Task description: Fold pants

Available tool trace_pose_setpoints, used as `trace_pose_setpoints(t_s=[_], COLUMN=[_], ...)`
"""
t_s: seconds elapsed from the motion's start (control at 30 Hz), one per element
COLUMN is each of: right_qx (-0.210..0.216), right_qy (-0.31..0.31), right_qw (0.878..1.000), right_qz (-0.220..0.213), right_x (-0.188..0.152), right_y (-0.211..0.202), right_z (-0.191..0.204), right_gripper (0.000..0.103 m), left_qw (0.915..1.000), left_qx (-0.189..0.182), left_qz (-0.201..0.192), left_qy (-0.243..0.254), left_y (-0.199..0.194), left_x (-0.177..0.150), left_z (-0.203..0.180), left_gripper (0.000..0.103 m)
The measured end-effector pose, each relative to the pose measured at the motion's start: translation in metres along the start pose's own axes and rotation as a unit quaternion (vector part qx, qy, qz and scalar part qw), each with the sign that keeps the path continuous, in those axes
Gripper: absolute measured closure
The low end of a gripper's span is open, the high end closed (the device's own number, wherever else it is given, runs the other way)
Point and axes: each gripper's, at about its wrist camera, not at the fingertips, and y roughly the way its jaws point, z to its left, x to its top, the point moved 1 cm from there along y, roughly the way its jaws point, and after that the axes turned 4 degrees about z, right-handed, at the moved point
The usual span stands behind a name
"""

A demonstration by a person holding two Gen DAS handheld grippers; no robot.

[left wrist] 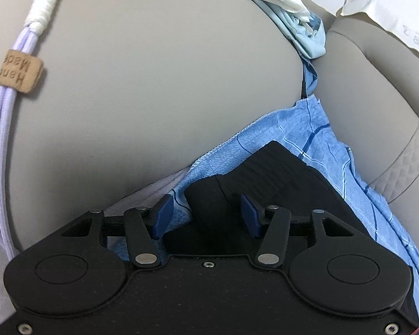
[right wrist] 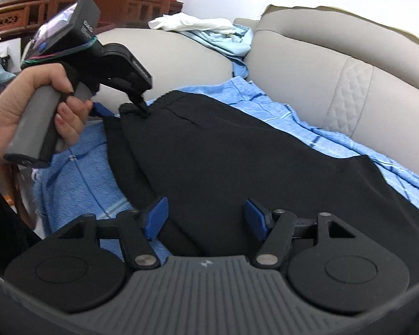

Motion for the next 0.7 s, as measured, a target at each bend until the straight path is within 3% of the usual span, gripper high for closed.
trace_pose_setpoints(t_s=[0.13,0.2,0.23,0.27,0.3,0.33,0.37,0.43,0.6,0.7], right_qx=[-0.003,-0.008,-0.009,-0.012,-0.015,-0.019,-0.021,-0.010,0.010,0.023], right_qy=[-0.011,-0.004,0.002,0.006,0.009,0.010,0.011,0.013,0.021,0.021], right_qw=[1.000,1.000,1.000,1.000,1.000,1.000,1.000,1.000,1.000,0.999], right_qz=[0.004,0.008,0.008,0.007,0.005,0.005,0.005,0.006,-0.017,-0.009], right_x=[-0.001,-0.001,0.000,0.000,0.001,0.002,0.003,0.006,0.015,0.012], right_y=[0.009,0.014,0.017,0.019,0.021,0.023,0.024,0.023,-0.009,-0.018], right_z=[0.011,0.013,0.014,0.014,0.015,0.016,0.017,0.018,0.018,0.022], right_gripper=[0.028,0.028,0.028,0.028,0.033,0.051,0.058,0.098,0.098,0.098], left_qw=[0.9998,1.0000,0.9999,0.9996,0.9994,0.9987,0.9974,0.9933,0.9808,0.9808], left_qx=[-0.006,0.004,0.013,0.021,0.021,0.022,0.023,0.023,0.010,0.038], left_qz=[0.000,-0.003,-0.003,-0.010,-0.022,-0.037,-0.055,-0.093,-0.165,-0.146], left_qy=[-0.021,-0.007,0.007,0.014,0.020,0.027,0.040,0.065,0.104,0.123], left_y=[0.006,0.007,0.008,0.008,0.006,0.001,-0.006,-0.021,-0.064,-0.063], left_x=[-0.003,-0.004,-0.005,-0.007,-0.009,-0.011,-0.012,-0.017,-0.032,-0.041], left_z=[0.007,0.001,-0.003,-0.006,-0.009,-0.012,-0.017,-0.026,-0.026,-0.018], left_gripper=[0.039,0.038,0.042,0.061,0.068,0.077,0.083,0.086,0.086,0.084])
